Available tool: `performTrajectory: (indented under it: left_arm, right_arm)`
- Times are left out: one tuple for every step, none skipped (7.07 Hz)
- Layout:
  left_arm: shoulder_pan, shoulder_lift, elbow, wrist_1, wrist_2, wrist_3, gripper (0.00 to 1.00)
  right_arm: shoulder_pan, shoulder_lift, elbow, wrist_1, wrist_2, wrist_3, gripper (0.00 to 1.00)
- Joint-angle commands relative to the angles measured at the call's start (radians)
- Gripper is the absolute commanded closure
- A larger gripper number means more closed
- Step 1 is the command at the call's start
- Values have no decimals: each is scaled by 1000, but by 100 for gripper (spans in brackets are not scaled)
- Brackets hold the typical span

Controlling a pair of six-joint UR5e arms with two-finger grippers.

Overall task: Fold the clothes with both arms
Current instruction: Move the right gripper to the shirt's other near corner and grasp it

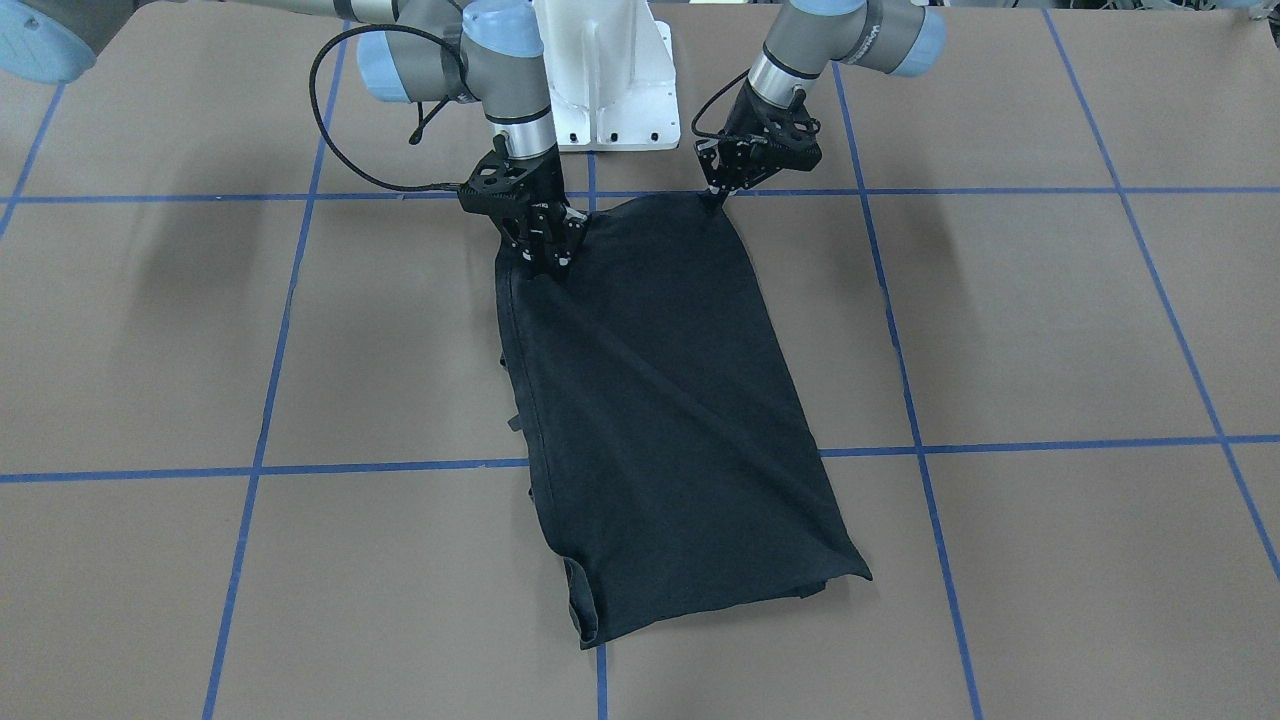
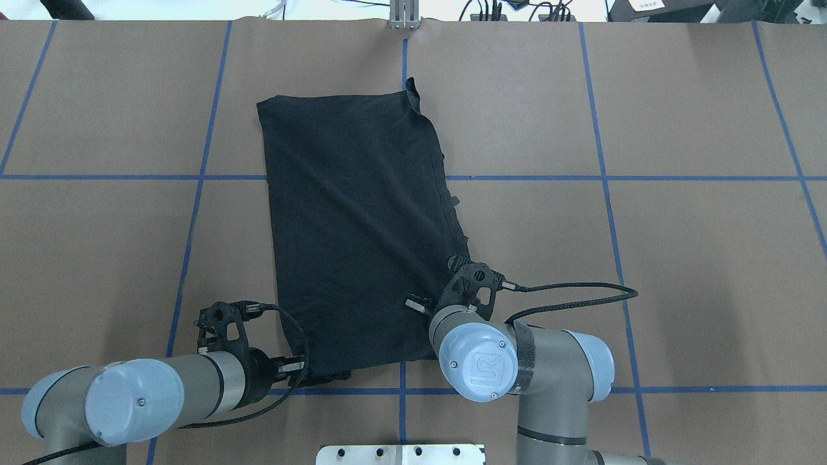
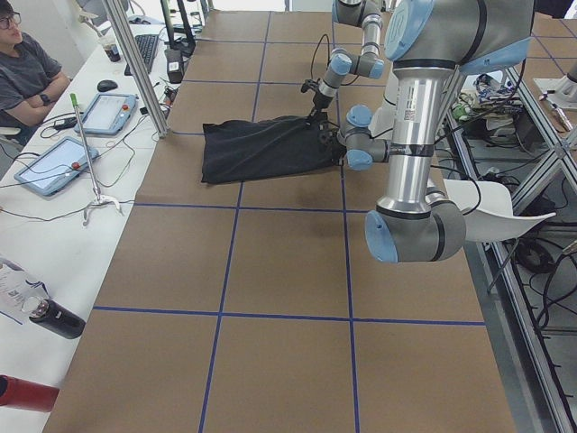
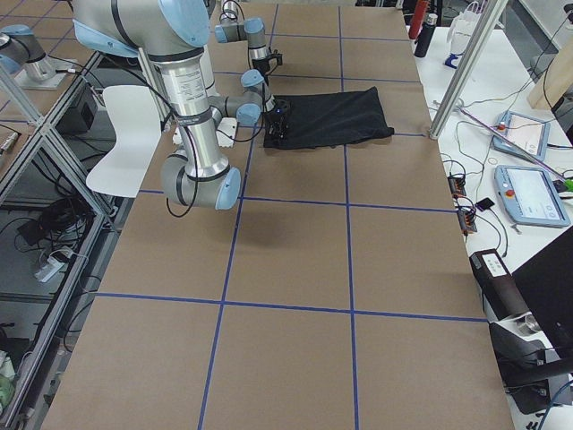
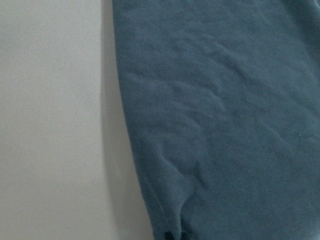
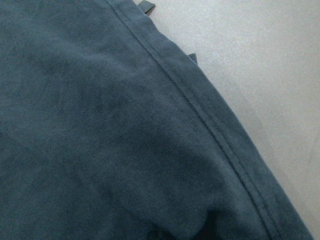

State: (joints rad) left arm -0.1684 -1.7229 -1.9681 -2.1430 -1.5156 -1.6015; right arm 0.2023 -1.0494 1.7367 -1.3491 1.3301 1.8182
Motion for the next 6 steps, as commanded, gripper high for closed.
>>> performTrajectory:
  left_arm:
    - [1,-1,0,0,0,0,100]
    - [1,-1,0,0,0,0,100]
    - [1,-1,0,0,0,0,100]
    - [1,-1,-2,0,0,0,100]
    - [0,-1,-2,0,-1,2,100]
    - [-9,0,-15,2,-27,2,100]
  right_arm:
    - [0,0,0,-1,0,-2,100]
    - [0,0,0,-2,0,-4,100]
    - [9,2,9,-4,1,-7,100]
    - [17,2,15,-7,6,-31,100]
    - [22,0,38,-8,11,-52,100]
    - [23,-6,79,-43,18,-53,100]
